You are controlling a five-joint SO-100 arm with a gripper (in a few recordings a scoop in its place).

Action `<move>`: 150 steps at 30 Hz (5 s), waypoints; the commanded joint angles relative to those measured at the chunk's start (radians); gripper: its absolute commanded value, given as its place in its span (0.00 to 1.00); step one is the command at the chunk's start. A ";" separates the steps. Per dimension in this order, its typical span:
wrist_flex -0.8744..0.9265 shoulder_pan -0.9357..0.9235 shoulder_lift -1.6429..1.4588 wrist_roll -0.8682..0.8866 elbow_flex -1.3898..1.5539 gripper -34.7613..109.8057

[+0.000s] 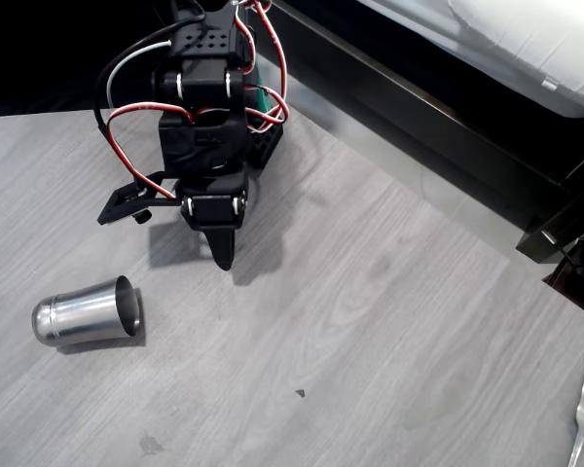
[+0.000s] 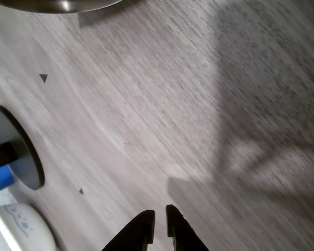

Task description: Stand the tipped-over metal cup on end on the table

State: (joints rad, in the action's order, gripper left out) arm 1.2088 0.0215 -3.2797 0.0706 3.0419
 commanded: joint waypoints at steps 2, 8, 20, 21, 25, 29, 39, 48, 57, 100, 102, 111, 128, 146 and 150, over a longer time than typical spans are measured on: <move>0.003 -0.011 -0.031 -0.005 -0.005 0.24; 0.003 -0.011 -0.031 -0.005 -0.005 0.24; 0.003 -0.011 -0.031 -0.005 -0.005 0.24; 0.003 -0.011 -0.031 -0.005 -0.005 0.24; 0.003 -0.011 -0.031 -0.005 -0.005 0.24; 0.003 -0.011 -0.031 -0.005 -0.005 0.24; 0.003 -0.011 -0.031 -0.005 -0.005 0.24; 0.000 -0.011 -0.031 0.012 -0.005 0.24; -0.006 -0.048 -0.029 -0.101 -0.112 0.24; 0.020 -0.730 1.779 -0.798 -1.355 0.53; 0.017 -0.729 1.804 -0.807 -1.355 0.53; -0.012 -0.709 1.873 -0.813 -1.355 0.50; -0.115 -0.701 1.936 -0.815 -1.385 0.24; -1.385 -0.258 0.758 -1.241 -0.255 0.24; -1.534 -0.222 0.793 -1.289 -0.161 0.24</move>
State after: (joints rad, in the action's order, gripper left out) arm -0.1764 -0.2163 -2.4712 -1.1873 2.8348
